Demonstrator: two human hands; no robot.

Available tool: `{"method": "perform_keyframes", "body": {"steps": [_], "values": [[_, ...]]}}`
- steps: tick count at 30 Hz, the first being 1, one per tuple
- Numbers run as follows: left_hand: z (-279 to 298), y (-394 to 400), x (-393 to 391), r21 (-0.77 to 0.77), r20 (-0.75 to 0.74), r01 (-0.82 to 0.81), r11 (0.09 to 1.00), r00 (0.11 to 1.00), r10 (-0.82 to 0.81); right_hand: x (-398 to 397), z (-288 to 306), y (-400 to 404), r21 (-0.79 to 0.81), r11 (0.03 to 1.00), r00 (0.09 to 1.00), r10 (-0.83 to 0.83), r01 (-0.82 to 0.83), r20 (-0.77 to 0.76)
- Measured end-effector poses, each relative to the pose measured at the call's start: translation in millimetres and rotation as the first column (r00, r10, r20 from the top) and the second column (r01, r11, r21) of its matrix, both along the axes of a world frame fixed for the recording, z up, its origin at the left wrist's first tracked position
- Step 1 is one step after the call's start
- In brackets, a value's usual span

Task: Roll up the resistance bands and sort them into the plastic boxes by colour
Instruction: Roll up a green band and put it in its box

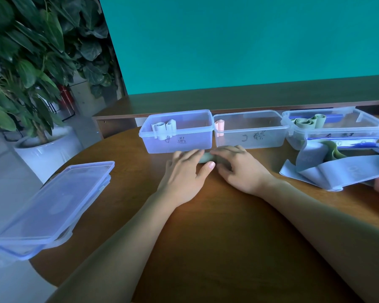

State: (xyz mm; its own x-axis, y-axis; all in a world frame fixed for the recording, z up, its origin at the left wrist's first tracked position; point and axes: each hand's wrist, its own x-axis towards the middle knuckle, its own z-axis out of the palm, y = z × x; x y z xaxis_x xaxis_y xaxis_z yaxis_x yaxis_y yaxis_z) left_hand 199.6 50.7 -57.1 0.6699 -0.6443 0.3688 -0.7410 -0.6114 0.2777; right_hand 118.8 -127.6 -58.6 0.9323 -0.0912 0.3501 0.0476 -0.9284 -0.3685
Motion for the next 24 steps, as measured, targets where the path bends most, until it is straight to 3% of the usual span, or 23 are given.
{"method": "perform_keyframes", "body": {"steps": [5, 13, 24], "values": [[0.8, -2.4, 7.3, -0.053, 0.058, 0.028, 0.998, 0.998, -0.025, 12.1, 1.3, -2.6, -0.021, 0.999, 0.999, -0.027, 0.027, -0.039], [1.6, -12.1, 19.6, -0.039, -0.034, -0.005, 0.999, 0.999, 0.004, 32.3, -1.3, -2.2, -0.063, 0.993, 0.994, -0.099, 0.096, -0.05], [5.1, -16.4, 19.2, -0.141, -0.058, -0.038, 0.989, 0.998, 0.03, 25.5, -3.5, -2.0, 0.081, 0.997, 0.999, -0.008, 0.004, 0.039]]}}
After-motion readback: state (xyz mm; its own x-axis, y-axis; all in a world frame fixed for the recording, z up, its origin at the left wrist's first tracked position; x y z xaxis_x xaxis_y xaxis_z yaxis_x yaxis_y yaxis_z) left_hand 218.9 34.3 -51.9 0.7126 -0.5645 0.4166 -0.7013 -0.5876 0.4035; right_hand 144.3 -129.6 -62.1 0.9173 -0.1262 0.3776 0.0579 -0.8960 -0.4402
